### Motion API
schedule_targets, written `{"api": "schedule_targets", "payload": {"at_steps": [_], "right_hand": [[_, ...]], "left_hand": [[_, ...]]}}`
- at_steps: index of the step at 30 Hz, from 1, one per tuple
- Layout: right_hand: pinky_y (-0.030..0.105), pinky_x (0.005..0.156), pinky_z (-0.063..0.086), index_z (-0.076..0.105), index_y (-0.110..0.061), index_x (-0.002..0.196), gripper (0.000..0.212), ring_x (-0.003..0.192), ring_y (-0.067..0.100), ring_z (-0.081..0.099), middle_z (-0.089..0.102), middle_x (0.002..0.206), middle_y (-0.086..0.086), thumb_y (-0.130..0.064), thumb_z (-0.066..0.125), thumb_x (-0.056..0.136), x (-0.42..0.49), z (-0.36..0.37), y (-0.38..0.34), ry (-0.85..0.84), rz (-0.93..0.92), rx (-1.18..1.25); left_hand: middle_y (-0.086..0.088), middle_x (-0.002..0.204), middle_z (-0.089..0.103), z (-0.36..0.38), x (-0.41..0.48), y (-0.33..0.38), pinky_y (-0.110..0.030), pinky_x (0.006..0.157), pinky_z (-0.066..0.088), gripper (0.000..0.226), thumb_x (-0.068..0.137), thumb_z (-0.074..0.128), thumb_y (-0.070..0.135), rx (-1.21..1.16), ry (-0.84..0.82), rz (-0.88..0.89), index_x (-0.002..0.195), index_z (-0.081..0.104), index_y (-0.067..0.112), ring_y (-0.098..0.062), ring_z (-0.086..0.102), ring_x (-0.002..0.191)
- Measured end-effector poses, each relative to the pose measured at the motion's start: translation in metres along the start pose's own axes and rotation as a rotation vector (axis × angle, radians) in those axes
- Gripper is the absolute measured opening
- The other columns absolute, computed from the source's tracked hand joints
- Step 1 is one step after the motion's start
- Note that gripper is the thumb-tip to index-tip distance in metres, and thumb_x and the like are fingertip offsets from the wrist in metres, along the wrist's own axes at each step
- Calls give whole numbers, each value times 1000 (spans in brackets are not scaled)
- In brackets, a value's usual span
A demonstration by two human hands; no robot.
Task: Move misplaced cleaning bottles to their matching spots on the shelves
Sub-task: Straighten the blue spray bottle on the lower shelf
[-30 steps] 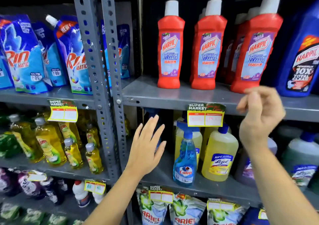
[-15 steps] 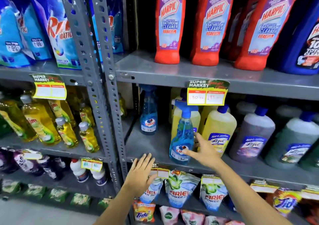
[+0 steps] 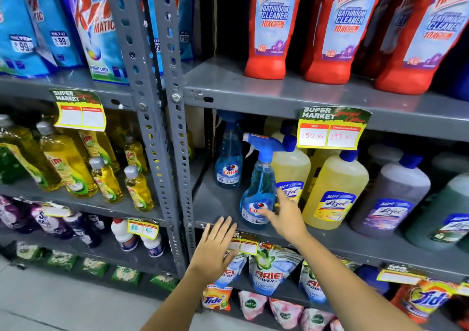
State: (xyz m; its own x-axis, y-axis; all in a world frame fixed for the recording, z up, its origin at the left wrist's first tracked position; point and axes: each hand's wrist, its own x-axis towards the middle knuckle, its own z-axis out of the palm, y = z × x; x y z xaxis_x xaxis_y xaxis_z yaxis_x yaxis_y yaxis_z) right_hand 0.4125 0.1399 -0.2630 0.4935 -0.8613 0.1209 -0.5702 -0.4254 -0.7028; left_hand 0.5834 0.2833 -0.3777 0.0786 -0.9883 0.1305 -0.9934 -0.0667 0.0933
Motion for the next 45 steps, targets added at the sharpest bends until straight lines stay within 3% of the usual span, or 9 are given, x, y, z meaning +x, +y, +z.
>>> {"api": "schedule_targets", "payload": {"at_steps": [3,9,14,18,22,45], "right_hand": [[41,84,56,47,-11,128,60,104,28,67,70,116,10,-30,77,80,5,13,-9,8,-23,-5],[38,80,56,45,-11,124,55,104,30,67,70,116,12,-29,75,82,22,34,-31,3,-38,-21],[35,86,55,45,-13,126,52,112,27,64,67,124,9,-22,74,83,43,45,-45,-79,-50,33],[40,92,55,44,-18,126,51,112,23,65,67,125,7,-20,73,84,54,53,-50,-149,-71,67],[42,93,55,41,-21,130,56,113,22,65,66,127,6,-22,73,84,57,59,-52,-180,-78,83],[41,87,58,41,-20,132,59,110,22,66,67,126,7,-24,74,84,58,63,-53,-137,-85,67]], "left_hand": [[-3,160,16,4,0,0,-44,114,5,65,101,32,53,0,11,-5,153,19,17,-20,4,147],[-6,158,26,7,-1,1,-45,113,11,68,98,39,54,45,12,-27,152,24,15,-23,17,146],[-6,158,27,9,-1,1,-46,111,15,69,97,41,52,51,45,-15,152,22,15,-23,19,145],[-6,158,25,9,-2,1,-48,115,19,67,98,39,53,56,69,-19,152,22,16,-24,20,145],[-6,159,22,8,-3,1,-46,111,14,67,99,39,51,55,63,-18,153,21,15,-24,16,146],[-4,161,15,5,0,-5,-45,113,9,66,101,32,53,60,30,-23,154,15,17,-23,9,148]]}}
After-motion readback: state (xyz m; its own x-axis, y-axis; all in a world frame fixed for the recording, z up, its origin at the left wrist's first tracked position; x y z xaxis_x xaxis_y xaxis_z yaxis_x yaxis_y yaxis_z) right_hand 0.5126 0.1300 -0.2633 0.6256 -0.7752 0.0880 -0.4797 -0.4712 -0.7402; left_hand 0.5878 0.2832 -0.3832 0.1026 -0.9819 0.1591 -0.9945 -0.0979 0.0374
